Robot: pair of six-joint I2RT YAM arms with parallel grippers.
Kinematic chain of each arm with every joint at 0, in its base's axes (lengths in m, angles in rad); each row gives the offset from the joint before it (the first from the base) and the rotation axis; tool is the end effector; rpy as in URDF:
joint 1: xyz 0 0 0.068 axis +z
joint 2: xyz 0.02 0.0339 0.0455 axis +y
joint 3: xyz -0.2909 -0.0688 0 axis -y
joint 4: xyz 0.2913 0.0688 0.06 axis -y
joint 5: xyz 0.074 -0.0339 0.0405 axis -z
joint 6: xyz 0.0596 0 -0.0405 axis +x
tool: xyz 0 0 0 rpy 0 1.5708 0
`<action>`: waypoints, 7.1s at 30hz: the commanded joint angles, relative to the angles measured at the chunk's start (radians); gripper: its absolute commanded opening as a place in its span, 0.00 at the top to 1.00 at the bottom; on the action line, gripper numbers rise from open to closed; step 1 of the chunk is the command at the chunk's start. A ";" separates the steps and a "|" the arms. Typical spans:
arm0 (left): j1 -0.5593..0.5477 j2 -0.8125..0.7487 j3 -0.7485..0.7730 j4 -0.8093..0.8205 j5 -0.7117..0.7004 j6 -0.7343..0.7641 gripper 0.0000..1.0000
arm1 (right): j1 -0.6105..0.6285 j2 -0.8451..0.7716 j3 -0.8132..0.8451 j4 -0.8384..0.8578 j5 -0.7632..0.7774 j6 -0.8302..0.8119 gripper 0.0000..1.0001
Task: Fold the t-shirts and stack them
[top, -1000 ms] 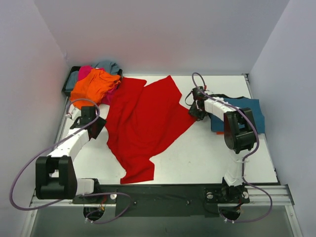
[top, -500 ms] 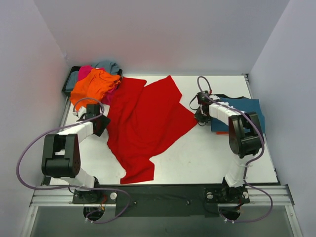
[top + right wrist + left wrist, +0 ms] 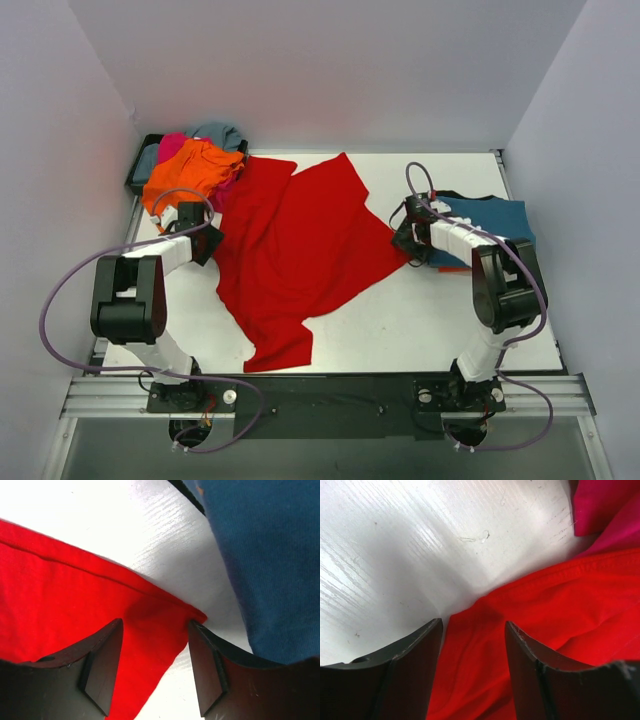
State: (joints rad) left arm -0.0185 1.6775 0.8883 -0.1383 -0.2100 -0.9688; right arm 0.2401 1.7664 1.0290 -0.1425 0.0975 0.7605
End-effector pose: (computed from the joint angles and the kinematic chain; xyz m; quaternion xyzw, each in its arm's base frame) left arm 0.3783 0.0054 0.1324 -0.4611 0.8238 -0.0614 0.3240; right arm 0.4069 0.0936 0.1447 0.2577 0.9039 0.1220 0.3188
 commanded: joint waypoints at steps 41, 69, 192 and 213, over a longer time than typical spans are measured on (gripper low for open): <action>0.011 -0.025 -0.020 0.077 -0.035 0.031 0.45 | -0.027 -0.076 -0.078 -0.008 0.028 0.014 1.00; 0.060 0.300 0.352 -0.012 0.032 0.120 1.00 | 0.158 -0.854 -0.583 -0.456 0.085 0.273 1.00; -0.340 -0.370 0.153 -0.118 0.084 0.309 0.42 | 0.014 -0.571 -0.174 -0.128 -0.194 -0.200 0.53; -0.344 -0.788 -0.380 -0.379 -0.106 0.147 0.43 | 0.734 -0.358 -0.195 0.030 -0.160 -0.148 0.57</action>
State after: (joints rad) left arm -0.3775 0.8410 0.5011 -0.4885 -0.2535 -0.7830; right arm 0.9520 1.3548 0.7849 -0.1524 -0.0887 0.5877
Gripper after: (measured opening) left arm 0.573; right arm 0.440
